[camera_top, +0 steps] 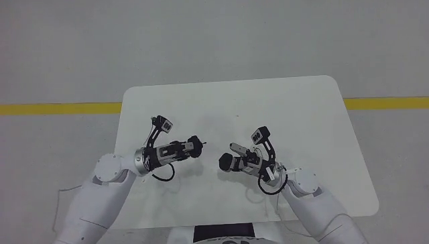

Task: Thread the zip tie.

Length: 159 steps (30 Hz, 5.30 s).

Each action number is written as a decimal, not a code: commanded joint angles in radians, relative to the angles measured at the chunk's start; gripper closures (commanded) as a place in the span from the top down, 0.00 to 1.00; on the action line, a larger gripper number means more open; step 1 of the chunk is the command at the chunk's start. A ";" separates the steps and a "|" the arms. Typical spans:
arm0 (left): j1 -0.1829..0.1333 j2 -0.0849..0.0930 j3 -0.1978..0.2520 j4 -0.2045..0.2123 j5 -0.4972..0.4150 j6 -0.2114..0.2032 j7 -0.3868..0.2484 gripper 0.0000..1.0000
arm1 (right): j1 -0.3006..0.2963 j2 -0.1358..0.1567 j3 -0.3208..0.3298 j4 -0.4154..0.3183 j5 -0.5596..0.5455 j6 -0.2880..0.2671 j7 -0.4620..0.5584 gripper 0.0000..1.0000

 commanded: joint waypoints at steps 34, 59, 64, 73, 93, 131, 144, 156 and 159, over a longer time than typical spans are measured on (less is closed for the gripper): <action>0.016 -0.116 -0.181 -0.119 0.064 0.000 0.082 0.00 | 0.000 0.000 0.000 0.000 0.000 0.000 0.000 1.00; -0.058 -0.101 -0.191 -0.009 -0.028 0.002 -0.035 0.00 | 0.000 0.000 0.000 0.000 0.000 0.000 0.000 1.00; -0.064 -0.100 -0.191 0.001 -0.037 0.000 -0.047 0.00 | 0.000 0.000 0.000 0.000 0.000 0.000 0.000 1.00; -0.064 -0.100 -0.191 0.001 -0.037 0.000 -0.047 0.00 | 0.004 0.004 0.008 -0.017 -0.061 0.014 -0.027 1.00; -0.064 -0.100 -0.191 0.001 -0.037 0.000 -0.047 0.00 | -0.133 0.090 0.179 -0.452 -0.670 0.261 0.067 1.00; -0.064 -0.100 -0.191 0.001 -0.037 0.000 -0.047 0.00 | -0.065 0.113 0.031 -0.590 -1.247 0.388 0.118 1.00; -0.064 -0.100 -0.191 0.001 -0.037 0.000 -0.047 0.00 | -0.050 0.115 0.001 -0.599 -1.361 0.415 0.122 1.00; -0.064 -0.100 -0.191 0.001 -0.037 0.000 -0.047 0.00 | 0.099 0.091 -0.129 -0.534 -1.540 0.574 0.253 1.00; -0.064 -0.100 -0.191 0.001 -0.037 0.000 -0.047 0.00 | 0.154 0.080 -0.150 -0.482 -1.542 0.640 0.318 1.00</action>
